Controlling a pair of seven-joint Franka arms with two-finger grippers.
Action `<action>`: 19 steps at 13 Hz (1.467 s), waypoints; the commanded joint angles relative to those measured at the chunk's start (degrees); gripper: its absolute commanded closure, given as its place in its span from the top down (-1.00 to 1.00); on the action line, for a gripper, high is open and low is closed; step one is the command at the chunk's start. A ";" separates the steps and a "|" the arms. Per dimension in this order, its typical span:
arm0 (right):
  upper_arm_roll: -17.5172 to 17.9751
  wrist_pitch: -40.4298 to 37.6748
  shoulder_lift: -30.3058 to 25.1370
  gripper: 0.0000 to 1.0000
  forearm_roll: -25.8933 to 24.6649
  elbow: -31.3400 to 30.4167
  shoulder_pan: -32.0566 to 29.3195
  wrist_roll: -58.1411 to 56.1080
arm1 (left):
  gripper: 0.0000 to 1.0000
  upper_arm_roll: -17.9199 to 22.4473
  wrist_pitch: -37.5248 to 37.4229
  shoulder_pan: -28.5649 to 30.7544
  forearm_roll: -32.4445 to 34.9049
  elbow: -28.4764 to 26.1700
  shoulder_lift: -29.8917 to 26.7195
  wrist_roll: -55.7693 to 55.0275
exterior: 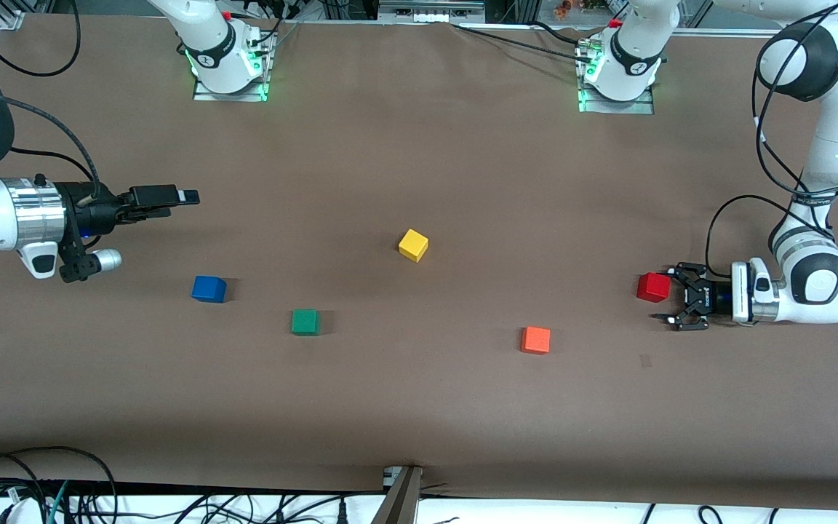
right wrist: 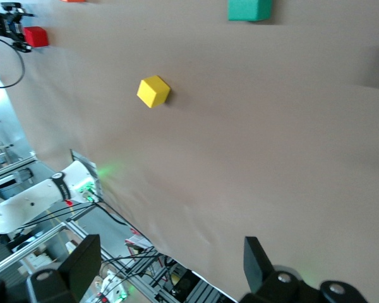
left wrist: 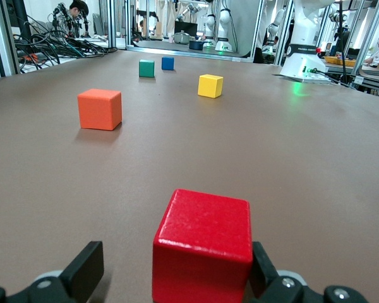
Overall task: Pass red block to right arm, stack on blue
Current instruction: 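Lift the red cube with the left gripper while the right gripper advances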
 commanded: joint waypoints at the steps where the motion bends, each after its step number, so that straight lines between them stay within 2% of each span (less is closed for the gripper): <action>1: 0.34 0.51 0.63 1.00 2.27 0.27 -0.78 -0.88 | 0.81 0.51 -0.48 0.25 -0.85 0.51 0.26 1.71; 2: 0.34 0.86 0.72 1.00 2.62 0.27 -0.70 -0.88 | 0.81 0.78 -0.65 0.42 -0.76 0.51 0.26 1.71; 3: 0.43 1.30 0.98 1.00 3.67 0.18 -0.70 -0.80 | 0.71 0.87 -0.83 0.51 -0.75 0.51 0.26 1.80; 5: 0.43 1.22 2.21 1.00 7.35 0.18 -0.70 -0.88 | 0.23 0.87 -0.83 0.51 -0.67 0.42 0.26 1.89; 6: 0.43 1.22 2.74 1.00 8.41 0.18 -0.70 -0.97 | 0.09 0.87 -0.92 0.51 -0.67 0.42 0.26 1.89; 12: 0.52 0.87 4.67 1.00 11.14 0.01 -0.52 -5.10 | 0.13 0.87 -0.92 0.42 -0.67 0.33 0.26 1.89; 14: 0.78 1.13 5.38 1.00 12.46 0.01 -0.35 -5.19 | 0.07 0.87 -0.92 0.42 -0.67 0.42 0.17 1.80; 15: 0.78 1.31 5.55 1.00 12.73 0.01 -0.35 -5.19 | -0.66 0.87 -1.00 0.42 -0.58 0.42 0.08 1.80; 16: 0.78 1.31 5.81 1.00 12.82 0.01 -0.26 -5.19 | -1.00 0.87 -1.00 0.51 -0.58 0.59 -0.09 1.80; 19: 0.95 1.92 6.17 1.00 12.91 0.01 -0.17 -5.19 | -1.00 0.78 -3.44 0.51 -0.84 1.56 -0.62 1.71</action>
